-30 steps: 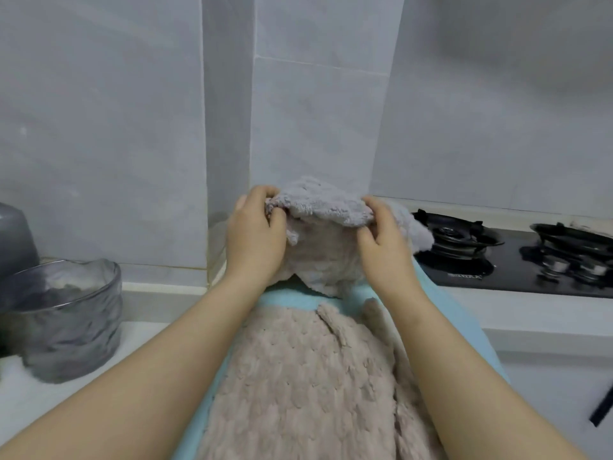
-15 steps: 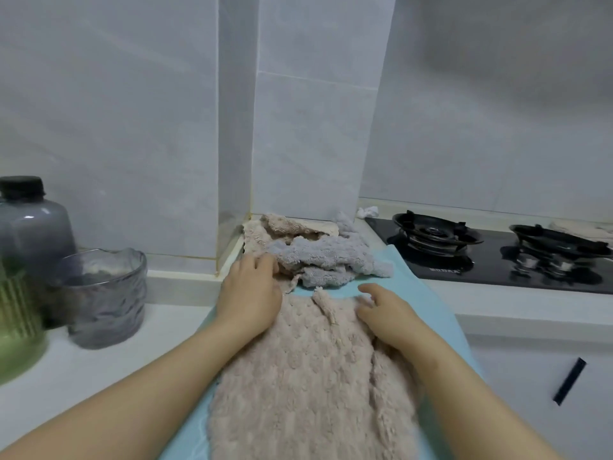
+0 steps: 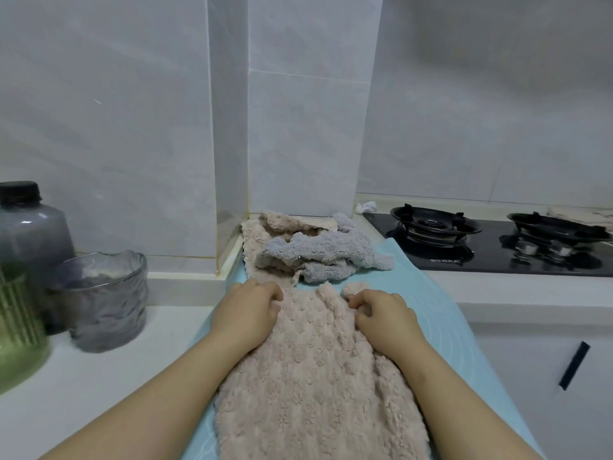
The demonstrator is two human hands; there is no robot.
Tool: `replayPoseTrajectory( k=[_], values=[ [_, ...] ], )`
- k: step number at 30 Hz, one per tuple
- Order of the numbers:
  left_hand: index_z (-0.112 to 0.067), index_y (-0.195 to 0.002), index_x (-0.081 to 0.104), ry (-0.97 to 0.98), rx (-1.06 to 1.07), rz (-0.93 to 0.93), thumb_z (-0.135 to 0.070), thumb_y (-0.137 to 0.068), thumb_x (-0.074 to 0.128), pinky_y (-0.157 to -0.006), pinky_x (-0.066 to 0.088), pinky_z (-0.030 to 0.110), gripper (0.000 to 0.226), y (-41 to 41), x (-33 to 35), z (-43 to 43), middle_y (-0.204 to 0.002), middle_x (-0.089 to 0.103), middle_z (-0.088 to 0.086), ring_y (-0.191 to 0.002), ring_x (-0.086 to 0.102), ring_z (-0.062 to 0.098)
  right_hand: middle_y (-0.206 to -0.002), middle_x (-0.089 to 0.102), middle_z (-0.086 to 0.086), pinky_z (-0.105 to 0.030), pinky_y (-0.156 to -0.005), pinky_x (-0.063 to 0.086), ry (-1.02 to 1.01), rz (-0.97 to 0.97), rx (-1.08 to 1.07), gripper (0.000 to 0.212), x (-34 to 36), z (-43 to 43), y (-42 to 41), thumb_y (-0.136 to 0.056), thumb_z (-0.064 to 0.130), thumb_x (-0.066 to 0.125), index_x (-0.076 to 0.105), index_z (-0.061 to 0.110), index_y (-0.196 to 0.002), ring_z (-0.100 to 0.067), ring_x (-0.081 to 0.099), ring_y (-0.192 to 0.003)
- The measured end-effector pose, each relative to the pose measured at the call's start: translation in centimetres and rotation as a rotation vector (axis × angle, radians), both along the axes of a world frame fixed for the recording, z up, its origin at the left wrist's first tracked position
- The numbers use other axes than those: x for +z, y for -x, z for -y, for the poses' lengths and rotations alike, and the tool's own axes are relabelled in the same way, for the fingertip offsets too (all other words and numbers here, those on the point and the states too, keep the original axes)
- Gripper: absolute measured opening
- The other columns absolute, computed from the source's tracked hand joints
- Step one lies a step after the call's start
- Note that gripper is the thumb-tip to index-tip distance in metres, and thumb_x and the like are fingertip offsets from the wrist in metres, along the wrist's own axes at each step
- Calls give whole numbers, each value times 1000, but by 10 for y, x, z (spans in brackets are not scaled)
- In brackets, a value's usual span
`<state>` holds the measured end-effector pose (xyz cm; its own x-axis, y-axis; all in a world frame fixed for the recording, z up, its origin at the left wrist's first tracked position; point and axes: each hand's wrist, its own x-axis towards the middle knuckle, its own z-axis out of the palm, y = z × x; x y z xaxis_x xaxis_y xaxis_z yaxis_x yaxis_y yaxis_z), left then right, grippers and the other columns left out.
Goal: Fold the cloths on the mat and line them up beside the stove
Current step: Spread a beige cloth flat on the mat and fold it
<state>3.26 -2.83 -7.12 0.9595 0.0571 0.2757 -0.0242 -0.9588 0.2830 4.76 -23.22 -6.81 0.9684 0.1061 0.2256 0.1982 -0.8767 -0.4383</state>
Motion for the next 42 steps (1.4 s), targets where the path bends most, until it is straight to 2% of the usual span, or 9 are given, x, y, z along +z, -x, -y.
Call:
replayPoseTrajectory(
  k=[5, 9, 14, 18, 22, 27, 34, 39, 42],
  values=[
    [-19, -108, 63, 194, -81, 277, -16, -95, 47, -74, 37, 28, 21, 2, 3, -2, -95, 45, 0, -97, 48, 20, -88, 58, 7, -32, -81, 43, -160, 195, 30, 43, 3, 1, 0, -75, -5, 45, 65, 23, -102, -20, 47, -98],
    [-15, -97, 70, 128, -77, 632, -4, -83, 62, -59, 35, 29, 20, 6, 12, -4, -80, 46, 4, -80, 50, 27, -102, 64, 8, -33, -82, 36, -226, 514, -39, 37, 13, 1, 8, -79, -1, 49, 65, 20, -106, -17, 39, -94],
    [-25, -111, 58, -38, 122, 301, -13, -91, 45, -72, 32, 28, 27, 6, 5, -7, -108, 40, 2, -107, 40, 23, -144, 36, 4, -37, -100, 27, 106, 3, -175, 41, 8, 6, 5, -91, 40, 43, 44, 32, -131, -27, 30, -127],
    [-23, -120, 54, -40, 42, 148, -18, -95, 37, -88, 41, 33, 31, 4, 1, -5, -128, 39, 1, -123, 37, 23, -139, 42, 0, -39, -99, 27, 106, -21, -215, 38, 9, 8, 4, -96, 37, 31, 41, 33, -133, -28, 32, -126],
    [-20, -129, 47, -178, -40, -21, -20, -98, 29, -91, 43, 34, 36, -7, -11, -6, -125, 49, 2, -120, 44, 22, -133, 51, 1, -38, -95, 29, 193, -96, -177, 37, 7, 9, 4, -96, 31, 30, 48, 34, -128, -29, 36, -122],
    [-17, -127, 48, -153, -67, -10, -16, -96, 32, -90, 43, 33, 35, -9, -13, -8, -123, 50, 3, -118, 46, 22, -129, 56, 1, -37, -93, 31, 146, -64, -182, 37, 8, 11, 5, -95, 27, 34, 53, 32, -127, -27, 38, -121],
    [-20, -113, 63, 169, -136, 112, -17, -94, 42, -91, 39, 26, 28, 29, 0, -16, -118, 55, -2, -113, 50, 17, -122, 60, 0, -36, -97, 37, -162, -140, -263, 36, 10, 36, 36, -91, 30, 43, 52, 28, -126, -24, 49, -116],
    [-32, -92, 58, 256, -70, 162, -13, -95, 38, -76, 40, 29, 28, 74, 13, -12, -97, 45, -3, -93, 48, 15, -132, 53, 3, -37, -105, 32, -243, -177, -237, 43, 8, 58, 78, -92, 34, 45, 42, 26, -134, -22, 48, -122],
    [-34, -95, 53, 293, -234, 47, -20, -96, 44, -69, 38, 19, 17, 101, 22, -6, -88, 47, -7, -80, 50, 6, -130, 54, 4, -35, -102, 34, -198, -153, -207, 39, 7, 59, 97, -93, 24, 41, 41, 25, -132, -22, 48, -119]
  ],
)
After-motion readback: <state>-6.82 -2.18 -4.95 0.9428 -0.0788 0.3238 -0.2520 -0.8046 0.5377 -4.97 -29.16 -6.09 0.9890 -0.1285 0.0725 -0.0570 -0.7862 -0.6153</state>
